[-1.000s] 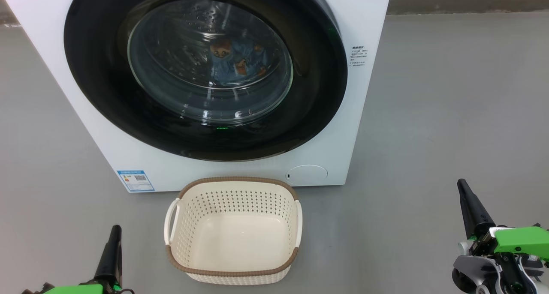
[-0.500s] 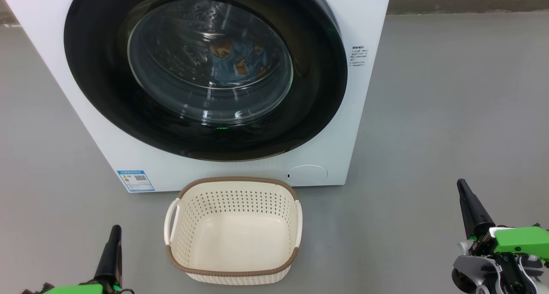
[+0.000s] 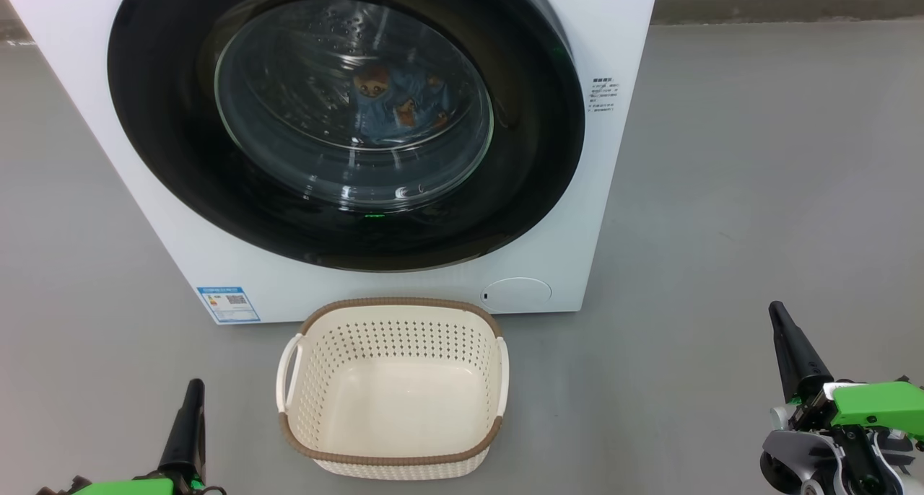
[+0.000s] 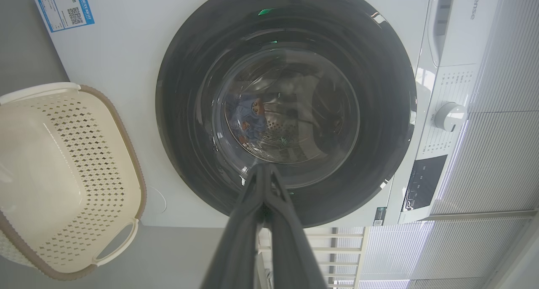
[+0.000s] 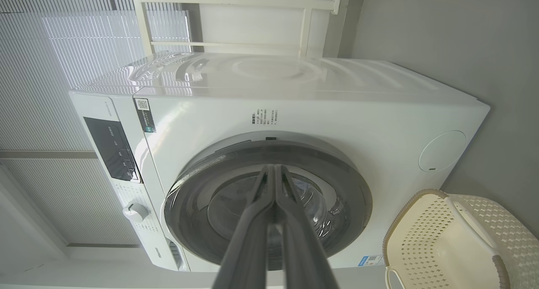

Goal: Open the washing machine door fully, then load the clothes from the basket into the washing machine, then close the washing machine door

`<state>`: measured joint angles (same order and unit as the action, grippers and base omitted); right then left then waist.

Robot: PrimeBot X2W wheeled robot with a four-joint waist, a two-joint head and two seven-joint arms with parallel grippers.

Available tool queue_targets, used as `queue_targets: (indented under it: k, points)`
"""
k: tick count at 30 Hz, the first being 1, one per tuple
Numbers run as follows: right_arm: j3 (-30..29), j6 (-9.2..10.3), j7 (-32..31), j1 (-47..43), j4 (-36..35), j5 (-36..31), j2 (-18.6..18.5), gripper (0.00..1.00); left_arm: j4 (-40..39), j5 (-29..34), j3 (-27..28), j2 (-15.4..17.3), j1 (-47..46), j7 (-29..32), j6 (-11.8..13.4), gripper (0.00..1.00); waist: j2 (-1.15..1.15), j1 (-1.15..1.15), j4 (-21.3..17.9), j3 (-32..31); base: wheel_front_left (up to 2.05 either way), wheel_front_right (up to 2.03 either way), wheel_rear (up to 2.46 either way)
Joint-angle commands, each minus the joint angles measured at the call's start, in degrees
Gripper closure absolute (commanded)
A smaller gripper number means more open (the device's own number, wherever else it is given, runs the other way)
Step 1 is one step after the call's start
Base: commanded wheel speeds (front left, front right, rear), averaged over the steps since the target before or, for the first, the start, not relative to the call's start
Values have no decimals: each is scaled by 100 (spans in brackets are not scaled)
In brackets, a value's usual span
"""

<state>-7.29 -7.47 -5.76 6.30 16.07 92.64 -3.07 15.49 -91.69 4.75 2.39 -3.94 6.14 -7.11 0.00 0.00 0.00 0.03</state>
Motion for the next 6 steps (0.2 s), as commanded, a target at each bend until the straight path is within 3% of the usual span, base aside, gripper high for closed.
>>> queue_targets:
  k: [1,6]
  points:
    - [121,-2,-35,23,-173,-10,-19,100,-107,-39,188,49,-267,42,-37,100,0,0,0,0,0,0,0]
    - [120,-2,-37,24,-173,-11,-18,100,-107,-39,188,49,-267,42,-37,100,0,0,0,0,0,0,0]
